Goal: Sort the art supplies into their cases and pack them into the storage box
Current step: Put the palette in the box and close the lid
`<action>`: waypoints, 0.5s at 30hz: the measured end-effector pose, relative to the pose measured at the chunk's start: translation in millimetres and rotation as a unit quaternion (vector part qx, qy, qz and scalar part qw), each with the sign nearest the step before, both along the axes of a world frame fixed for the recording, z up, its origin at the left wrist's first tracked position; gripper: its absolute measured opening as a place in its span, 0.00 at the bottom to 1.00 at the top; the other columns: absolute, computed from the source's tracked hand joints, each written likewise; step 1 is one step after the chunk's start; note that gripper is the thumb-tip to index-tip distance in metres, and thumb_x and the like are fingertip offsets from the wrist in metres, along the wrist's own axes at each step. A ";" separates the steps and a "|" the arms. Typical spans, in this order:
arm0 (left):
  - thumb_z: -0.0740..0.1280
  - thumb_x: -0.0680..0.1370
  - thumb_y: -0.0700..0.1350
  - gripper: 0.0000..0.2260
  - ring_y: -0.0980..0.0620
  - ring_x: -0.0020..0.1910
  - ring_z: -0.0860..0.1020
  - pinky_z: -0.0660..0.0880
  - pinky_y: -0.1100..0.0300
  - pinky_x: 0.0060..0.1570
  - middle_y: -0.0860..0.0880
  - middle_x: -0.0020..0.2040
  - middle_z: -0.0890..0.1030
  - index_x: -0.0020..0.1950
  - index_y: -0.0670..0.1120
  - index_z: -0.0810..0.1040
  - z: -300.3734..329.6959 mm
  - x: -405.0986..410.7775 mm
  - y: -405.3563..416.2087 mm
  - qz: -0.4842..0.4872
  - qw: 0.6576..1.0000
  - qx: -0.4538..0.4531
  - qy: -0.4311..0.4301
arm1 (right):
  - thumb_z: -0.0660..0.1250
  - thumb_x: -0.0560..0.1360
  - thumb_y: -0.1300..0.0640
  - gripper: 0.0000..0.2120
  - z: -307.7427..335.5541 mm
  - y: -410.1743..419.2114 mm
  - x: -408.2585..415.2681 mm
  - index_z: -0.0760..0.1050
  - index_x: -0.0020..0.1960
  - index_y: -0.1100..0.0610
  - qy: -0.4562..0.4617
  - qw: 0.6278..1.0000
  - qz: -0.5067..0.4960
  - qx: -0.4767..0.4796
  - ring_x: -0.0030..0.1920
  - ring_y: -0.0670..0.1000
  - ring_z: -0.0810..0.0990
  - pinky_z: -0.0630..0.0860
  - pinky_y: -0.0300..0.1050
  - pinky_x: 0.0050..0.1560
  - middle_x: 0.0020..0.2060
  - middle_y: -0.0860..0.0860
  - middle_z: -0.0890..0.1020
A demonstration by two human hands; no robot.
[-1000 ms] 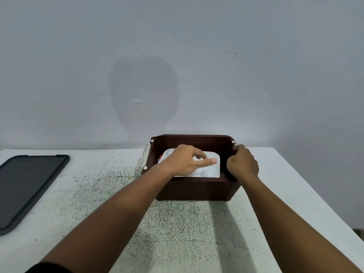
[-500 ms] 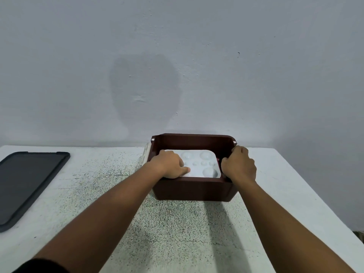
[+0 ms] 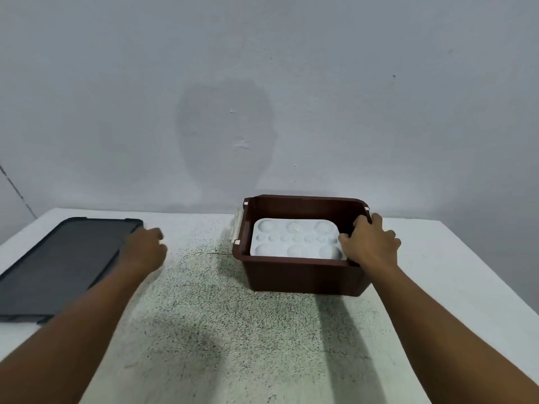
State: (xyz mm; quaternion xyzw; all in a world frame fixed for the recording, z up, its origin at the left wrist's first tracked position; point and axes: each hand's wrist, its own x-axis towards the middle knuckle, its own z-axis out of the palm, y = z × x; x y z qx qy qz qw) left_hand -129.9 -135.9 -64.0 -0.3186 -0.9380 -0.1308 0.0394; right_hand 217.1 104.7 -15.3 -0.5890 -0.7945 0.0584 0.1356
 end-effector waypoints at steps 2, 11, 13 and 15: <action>0.64 0.79 0.43 0.13 0.42 0.58 0.77 0.73 0.55 0.56 0.40 0.60 0.79 0.62 0.41 0.77 -14.8 -16.5 -26.6 0.029 0.997 -0.068 -0.009 | 0.61 0.74 0.48 0.19 -0.9 -6.0 -7.9 0.70 0.61 0.56 -0.003 1.000 0.002 0.003 0.56 0.66 0.71 0.65 0.56 0.58 0.65 0.56 0.67; 0.62 0.77 0.36 0.15 0.45 0.59 0.77 0.73 0.57 0.56 0.43 0.60 0.79 0.64 0.42 0.74 -35.6 -31.0 -66.4 0.042 0.991 -0.130 -0.010 | 0.61 0.74 0.45 0.21 -4.4 -24.1 -31.5 0.69 0.62 0.55 -0.032 0.999 0.010 0.020 0.58 0.66 0.71 0.65 0.57 0.60 0.66 0.56 0.67; 0.61 0.78 0.34 0.13 0.44 0.57 0.77 0.73 0.56 0.55 0.42 0.57 0.79 0.61 0.41 0.75 -35.5 -30.9 -69.4 0.040 0.993 -0.115 -0.010 | 0.61 0.74 0.45 0.20 -4.4 -25.1 -32.1 0.70 0.61 0.55 -0.029 0.999 0.009 0.024 0.58 0.66 0.71 0.65 0.57 0.60 0.64 0.56 0.68; 0.60 0.77 0.33 0.12 0.43 0.53 0.77 0.74 0.54 0.51 0.41 0.54 0.79 0.57 0.40 0.77 -37.3 -31.2 -72.3 0.039 0.995 -0.090 -0.004 | 0.61 0.73 0.45 0.20 -4.3 -25.8 -32.0 0.70 0.60 0.55 -0.025 0.999 0.010 0.026 0.58 0.65 0.70 0.65 0.57 0.60 0.63 0.56 0.68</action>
